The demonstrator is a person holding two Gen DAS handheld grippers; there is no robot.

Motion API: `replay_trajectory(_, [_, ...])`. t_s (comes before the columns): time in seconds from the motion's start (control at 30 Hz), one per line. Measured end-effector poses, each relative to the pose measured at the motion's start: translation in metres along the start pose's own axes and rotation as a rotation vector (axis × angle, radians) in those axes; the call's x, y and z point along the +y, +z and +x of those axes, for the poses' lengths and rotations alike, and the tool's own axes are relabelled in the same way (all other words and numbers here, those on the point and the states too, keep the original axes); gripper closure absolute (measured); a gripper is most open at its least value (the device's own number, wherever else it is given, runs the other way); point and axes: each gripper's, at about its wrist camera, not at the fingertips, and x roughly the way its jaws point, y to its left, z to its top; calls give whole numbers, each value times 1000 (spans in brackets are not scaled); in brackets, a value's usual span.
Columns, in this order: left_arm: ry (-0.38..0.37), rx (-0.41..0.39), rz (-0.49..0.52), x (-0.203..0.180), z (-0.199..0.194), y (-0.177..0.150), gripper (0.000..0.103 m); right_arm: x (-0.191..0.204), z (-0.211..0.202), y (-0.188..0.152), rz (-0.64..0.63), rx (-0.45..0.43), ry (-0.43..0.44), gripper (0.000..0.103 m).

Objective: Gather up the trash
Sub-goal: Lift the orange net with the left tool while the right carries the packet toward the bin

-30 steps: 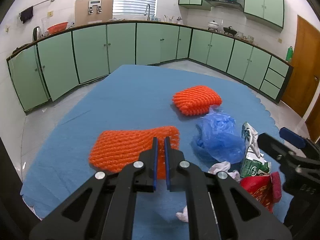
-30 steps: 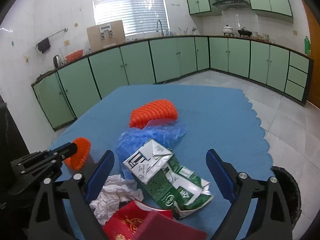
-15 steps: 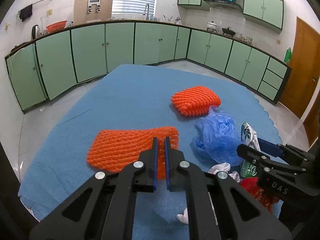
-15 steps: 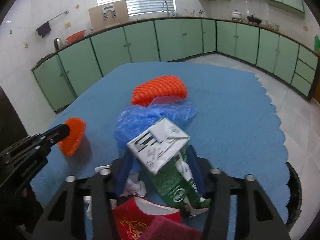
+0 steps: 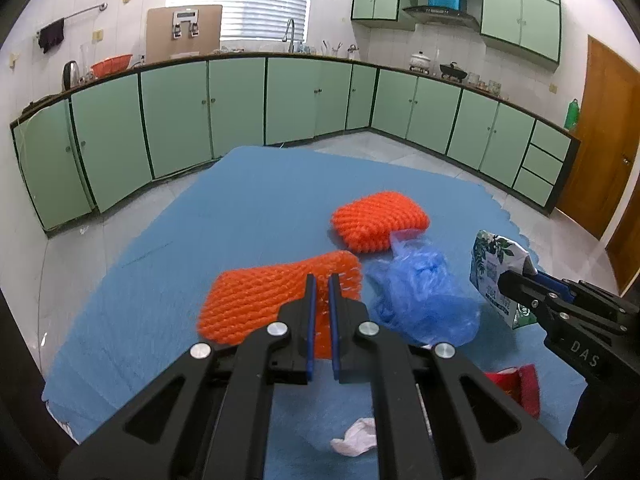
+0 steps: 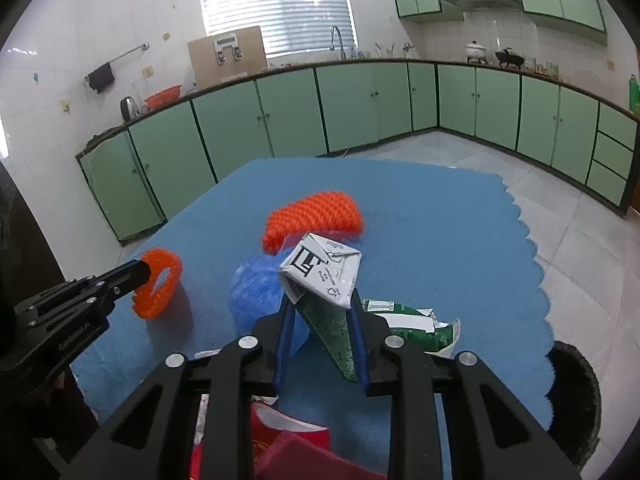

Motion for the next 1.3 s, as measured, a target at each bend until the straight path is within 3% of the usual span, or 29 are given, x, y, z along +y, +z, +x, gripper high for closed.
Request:
replay_trajectory(0.83, [-94,-161,-10,-27,-52,43,99,-19,-75,32,-5,-179,42,79])
replay_trajectory(1.3, [-208,-215,62,-97,-64,57,99,-52,-127,40,4,-257,-43,79])
